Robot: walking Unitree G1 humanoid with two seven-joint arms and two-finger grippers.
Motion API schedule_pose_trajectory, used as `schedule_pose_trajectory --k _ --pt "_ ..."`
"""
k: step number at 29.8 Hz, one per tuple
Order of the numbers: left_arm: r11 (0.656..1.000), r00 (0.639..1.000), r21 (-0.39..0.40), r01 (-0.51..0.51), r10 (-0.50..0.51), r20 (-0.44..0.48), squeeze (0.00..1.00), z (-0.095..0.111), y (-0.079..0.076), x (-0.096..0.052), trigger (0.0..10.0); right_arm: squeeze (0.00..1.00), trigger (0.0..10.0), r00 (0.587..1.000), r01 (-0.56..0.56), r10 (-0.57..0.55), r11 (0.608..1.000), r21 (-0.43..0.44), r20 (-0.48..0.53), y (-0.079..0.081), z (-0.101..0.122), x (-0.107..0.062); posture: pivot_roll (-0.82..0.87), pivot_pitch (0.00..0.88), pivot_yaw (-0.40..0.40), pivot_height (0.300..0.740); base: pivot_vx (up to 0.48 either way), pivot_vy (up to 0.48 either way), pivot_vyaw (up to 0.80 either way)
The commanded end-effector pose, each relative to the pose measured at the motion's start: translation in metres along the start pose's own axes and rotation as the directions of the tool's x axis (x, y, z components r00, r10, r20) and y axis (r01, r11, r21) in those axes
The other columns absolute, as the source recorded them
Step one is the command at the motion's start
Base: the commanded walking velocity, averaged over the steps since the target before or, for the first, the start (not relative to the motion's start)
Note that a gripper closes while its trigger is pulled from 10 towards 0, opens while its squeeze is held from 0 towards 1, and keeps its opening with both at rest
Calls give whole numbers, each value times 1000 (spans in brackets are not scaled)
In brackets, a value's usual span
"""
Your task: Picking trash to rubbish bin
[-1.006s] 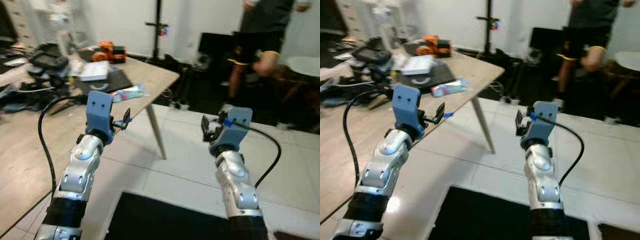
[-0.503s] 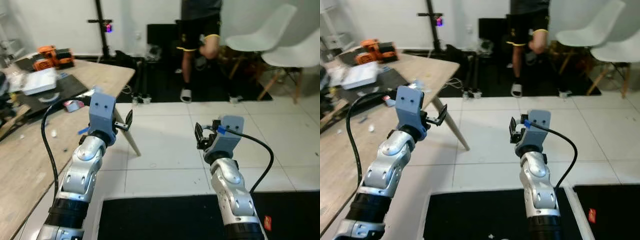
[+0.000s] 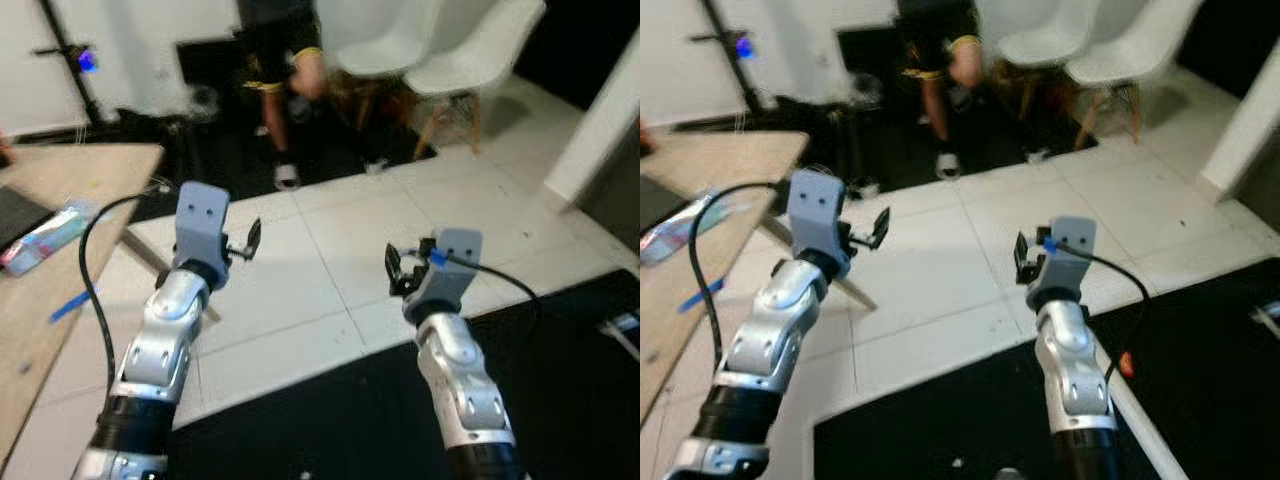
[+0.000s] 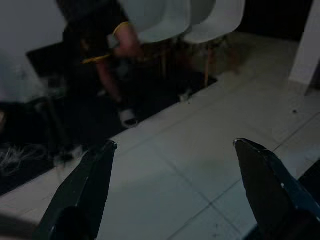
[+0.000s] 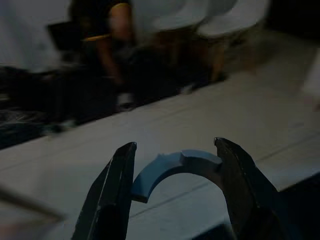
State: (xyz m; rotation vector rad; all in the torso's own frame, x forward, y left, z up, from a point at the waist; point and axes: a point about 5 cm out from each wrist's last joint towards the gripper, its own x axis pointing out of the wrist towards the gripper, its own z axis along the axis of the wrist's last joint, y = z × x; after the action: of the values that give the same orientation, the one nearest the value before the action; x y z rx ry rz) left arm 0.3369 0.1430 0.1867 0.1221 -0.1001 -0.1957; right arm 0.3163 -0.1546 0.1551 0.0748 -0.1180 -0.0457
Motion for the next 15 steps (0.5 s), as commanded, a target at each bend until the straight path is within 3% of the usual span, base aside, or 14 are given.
schedule_pose_trajectory --k 1,15 --pt "1000 1000 4 -13 13 -19 0 -4 4 -2 10000 0 10000 1000 -14 14 1000 14 -22 6 -5 -3 -6 116 49 740 0 0 -800" --pt "1000 999 20 -13 14 -35 0 -6 4 0 10000 0 10000 998 7 -6 1000 16 -59 1 -14 -6 -7 117 51 740 0 0 -800"
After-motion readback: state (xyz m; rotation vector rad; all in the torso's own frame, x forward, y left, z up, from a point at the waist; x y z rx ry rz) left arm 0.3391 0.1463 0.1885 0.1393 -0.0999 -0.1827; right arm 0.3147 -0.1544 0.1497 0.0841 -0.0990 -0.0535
